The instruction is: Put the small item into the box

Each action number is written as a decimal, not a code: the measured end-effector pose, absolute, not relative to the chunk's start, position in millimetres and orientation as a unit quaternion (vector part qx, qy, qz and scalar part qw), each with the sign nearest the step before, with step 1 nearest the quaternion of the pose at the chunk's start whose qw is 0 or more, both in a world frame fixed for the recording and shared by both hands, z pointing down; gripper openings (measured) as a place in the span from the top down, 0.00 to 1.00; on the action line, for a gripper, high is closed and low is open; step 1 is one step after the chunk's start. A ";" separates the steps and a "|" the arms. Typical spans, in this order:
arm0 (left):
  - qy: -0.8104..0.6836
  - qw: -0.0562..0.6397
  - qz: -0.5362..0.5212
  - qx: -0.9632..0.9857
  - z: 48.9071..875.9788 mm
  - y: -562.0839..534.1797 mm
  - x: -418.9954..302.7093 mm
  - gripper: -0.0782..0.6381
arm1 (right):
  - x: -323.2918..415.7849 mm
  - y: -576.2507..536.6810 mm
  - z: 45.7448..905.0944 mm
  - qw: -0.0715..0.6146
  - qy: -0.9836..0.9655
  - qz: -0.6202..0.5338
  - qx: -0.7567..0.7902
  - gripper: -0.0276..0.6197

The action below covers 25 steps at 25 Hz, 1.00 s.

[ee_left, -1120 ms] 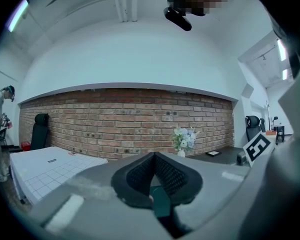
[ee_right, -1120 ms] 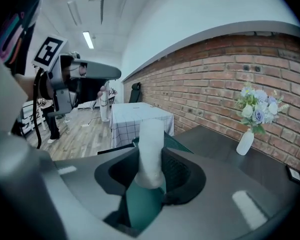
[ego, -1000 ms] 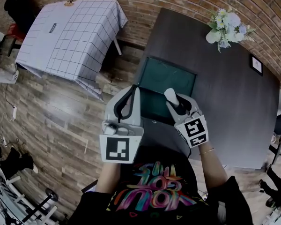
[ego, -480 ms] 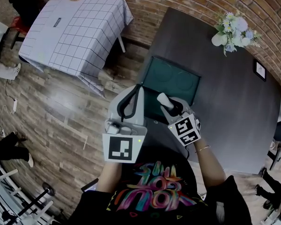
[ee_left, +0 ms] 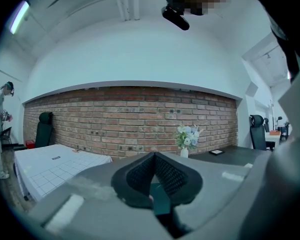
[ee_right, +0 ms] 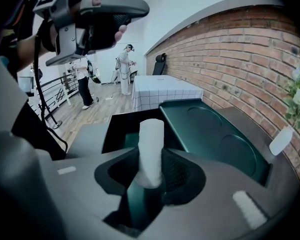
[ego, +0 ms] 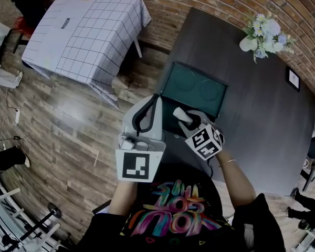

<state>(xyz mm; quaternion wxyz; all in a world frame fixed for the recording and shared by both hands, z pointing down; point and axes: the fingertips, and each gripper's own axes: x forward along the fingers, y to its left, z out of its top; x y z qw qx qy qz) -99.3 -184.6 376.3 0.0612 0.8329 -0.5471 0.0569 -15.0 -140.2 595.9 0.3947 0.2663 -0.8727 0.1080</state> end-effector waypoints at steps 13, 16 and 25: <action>-0.549 0.059 0.054 0.832 374.5 -188.8 -100.6 0.89 | -17.9 -131.8 628.3 0.463 -0.846 0.143 0.222 0.74; -0.549 0.058 0.052 0.832 373.9 -189.6 -100.3 0.89 | -16.5 -133.2 632.3 0.473 -0.839 0.150 0.224 0.74; -0.550 0.058 0.050 0.832 373.5 -189.6 -102.9 0.89 | -14.8 -134.9 639.9 0.491 -0.825 0.167 0.224 0.73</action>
